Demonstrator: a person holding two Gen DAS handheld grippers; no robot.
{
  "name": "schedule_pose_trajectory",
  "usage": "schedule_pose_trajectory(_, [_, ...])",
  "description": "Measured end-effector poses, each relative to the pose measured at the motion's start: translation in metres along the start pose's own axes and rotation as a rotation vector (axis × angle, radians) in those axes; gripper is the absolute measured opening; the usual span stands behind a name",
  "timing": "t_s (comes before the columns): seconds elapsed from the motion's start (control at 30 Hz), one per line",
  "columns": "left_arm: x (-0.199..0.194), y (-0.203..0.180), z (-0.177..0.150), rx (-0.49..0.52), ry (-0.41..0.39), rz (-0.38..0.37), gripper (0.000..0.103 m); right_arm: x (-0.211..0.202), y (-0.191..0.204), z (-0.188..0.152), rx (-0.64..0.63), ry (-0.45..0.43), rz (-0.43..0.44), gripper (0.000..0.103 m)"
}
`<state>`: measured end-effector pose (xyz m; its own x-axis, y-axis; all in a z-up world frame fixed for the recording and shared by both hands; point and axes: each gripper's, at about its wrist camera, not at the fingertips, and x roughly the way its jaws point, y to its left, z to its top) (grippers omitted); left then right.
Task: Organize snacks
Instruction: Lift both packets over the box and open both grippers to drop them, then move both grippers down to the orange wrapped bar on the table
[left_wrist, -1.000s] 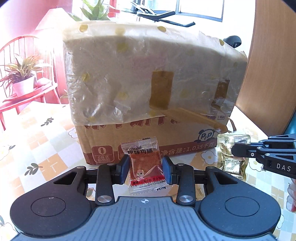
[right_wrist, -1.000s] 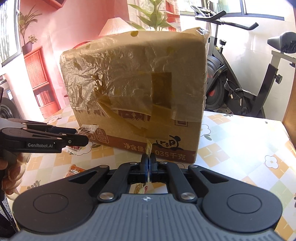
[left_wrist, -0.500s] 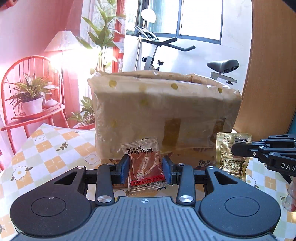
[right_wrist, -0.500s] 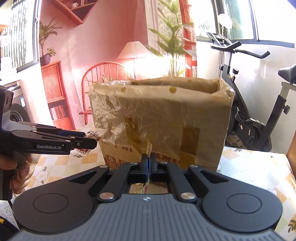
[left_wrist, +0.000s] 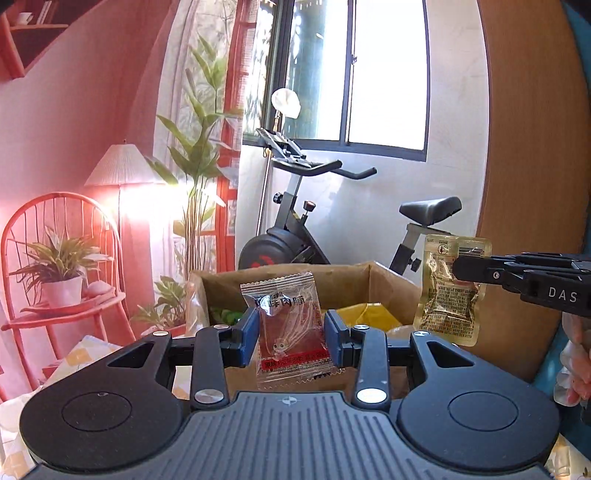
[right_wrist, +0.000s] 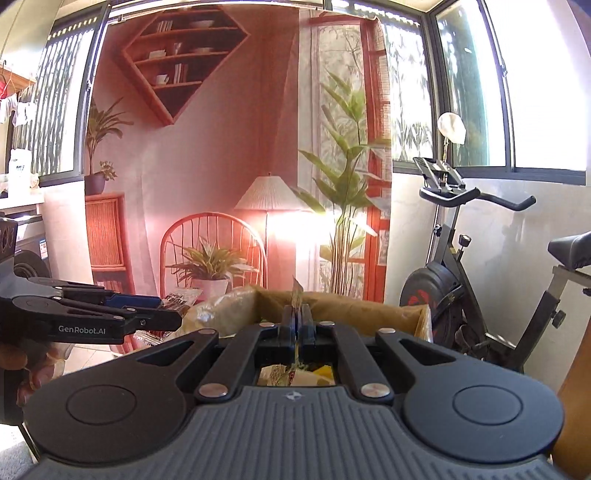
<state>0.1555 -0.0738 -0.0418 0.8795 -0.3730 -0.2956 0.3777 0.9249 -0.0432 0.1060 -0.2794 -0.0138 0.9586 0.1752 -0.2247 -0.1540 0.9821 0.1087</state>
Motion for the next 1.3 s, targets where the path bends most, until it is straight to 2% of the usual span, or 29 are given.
schedule_pose_trajectory(0.13, [0.024, -0.007, 0.027, 0.017, -0.015, 0.021, 0.04, 0.025, -0.015, 0.025, 0.018, -0.021, -0.035, 0.001])
schedule_pose_trajectory(0.27, [0.055, -0.008, 0.044, 0.047, 0.008, 0.051, 0.04, 0.058, -0.031, 0.03, 0.055, 0.004, -0.075, 0.001])
schedule_pose_trajectory(0.47, [0.096, -0.003, 0.053, 0.062, 0.065, 0.086, 0.041, 0.101, -0.048, 0.015, 0.109, 0.08, -0.117, 0.001])
schedule_pose_trajectory(0.7, [0.127, 0.003, 0.035, 0.062, 0.144, 0.087, 0.041, 0.126, -0.056, -0.017, 0.121, 0.196, -0.153, 0.002])
schedule_pose_trajectory(0.8, [0.134, 0.006, 0.028, 0.064, 0.179, 0.089, 0.046, 0.129, -0.059, -0.024, 0.132, 0.224, -0.17, 0.009])
schedule_pose_trajectory(0.83, [0.135, 0.009, 0.026, 0.057, 0.185, 0.088, 0.052, 0.129, -0.06, -0.026, 0.136, 0.229, -0.167, 0.011])
schedule_pose_trajectory(0.9, [0.133, 0.012, 0.024, 0.052, 0.184, 0.09, 0.059, 0.126, -0.058, -0.027, 0.121, 0.235, -0.17, 0.027])
schedule_pose_trajectory(0.97, [0.13, 0.014, 0.024, 0.061, 0.179, 0.099, 0.061, 0.122, -0.056, -0.028, 0.103, 0.232, -0.173, 0.033])
schedule_pose_trajectory(1.07, [0.121, 0.017, 0.025, 0.058, 0.171, 0.098, 0.063, 0.114, -0.054, -0.027, 0.105, 0.223, -0.17, 0.034])
schedule_pose_trajectory(1.3, [0.087, 0.023, 0.025, 0.055, 0.152, 0.072, 0.063, 0.09, -0.042, -0.027, 0.103, 0.208, -0.162, 0.042])
